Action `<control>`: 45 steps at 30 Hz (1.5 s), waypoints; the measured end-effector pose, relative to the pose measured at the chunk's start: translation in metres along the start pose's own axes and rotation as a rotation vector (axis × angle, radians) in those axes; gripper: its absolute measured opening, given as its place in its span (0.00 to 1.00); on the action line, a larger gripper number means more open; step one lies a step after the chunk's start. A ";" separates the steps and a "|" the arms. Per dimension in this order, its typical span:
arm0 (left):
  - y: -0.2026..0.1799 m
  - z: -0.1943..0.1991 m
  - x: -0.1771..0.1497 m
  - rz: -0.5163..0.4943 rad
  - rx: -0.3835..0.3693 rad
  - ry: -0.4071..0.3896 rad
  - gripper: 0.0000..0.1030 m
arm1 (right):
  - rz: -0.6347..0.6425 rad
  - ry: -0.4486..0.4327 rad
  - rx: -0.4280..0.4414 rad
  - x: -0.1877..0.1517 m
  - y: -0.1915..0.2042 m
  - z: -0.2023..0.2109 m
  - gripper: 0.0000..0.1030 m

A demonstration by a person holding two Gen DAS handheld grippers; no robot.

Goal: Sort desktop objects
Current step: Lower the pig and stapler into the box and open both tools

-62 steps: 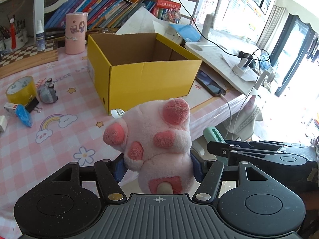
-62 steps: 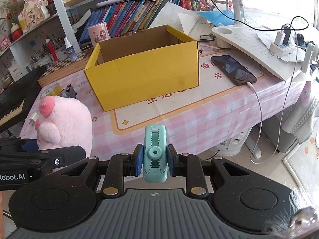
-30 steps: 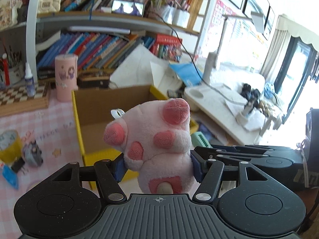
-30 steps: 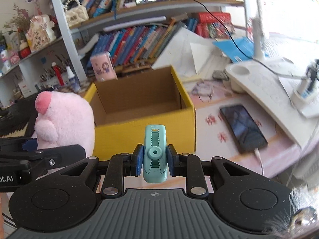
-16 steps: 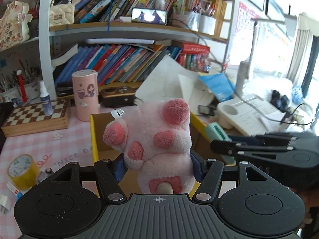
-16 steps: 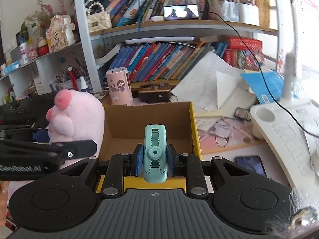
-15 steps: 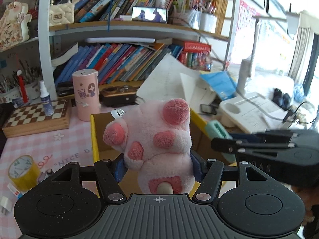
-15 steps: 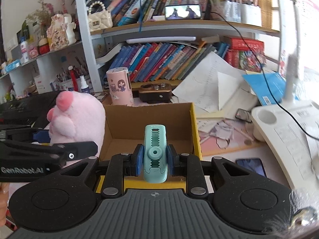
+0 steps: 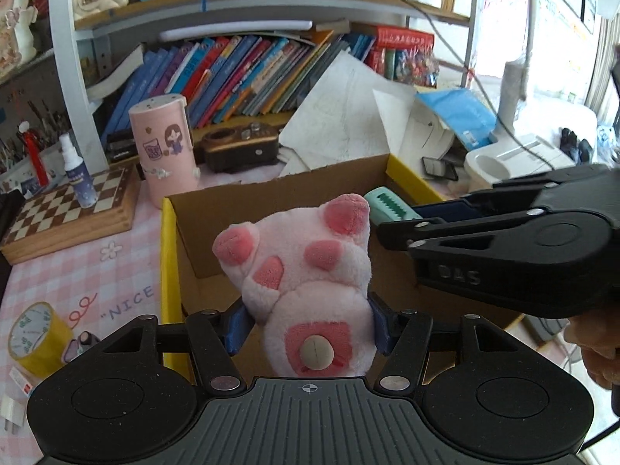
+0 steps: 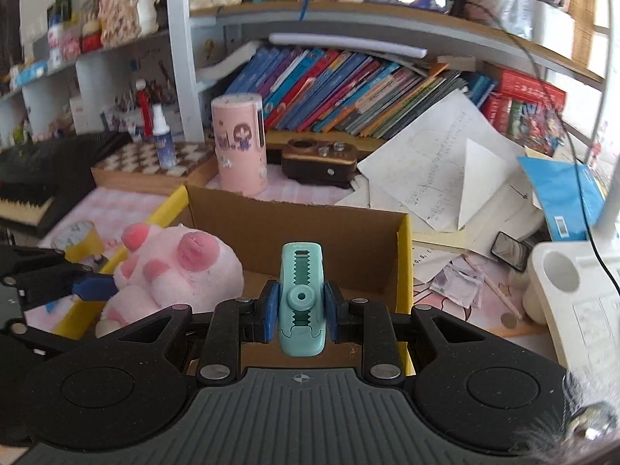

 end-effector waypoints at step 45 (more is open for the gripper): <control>0.011 0.051 -0.004 0.050 0.084 -0.097 0.70 | 0.020 0.007 0.024 0.011 -0.002 0.004 0.26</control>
Point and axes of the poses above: each gripper's, at about its wrist camera, not at the fingertips, and z roughly against the way its jaws point, y to its left, x to its top, the point moved 5 cm from there along -z, roughly the way its jaws point, and after that the axes turned 9 degrees about -z, right-handed, at the moved point
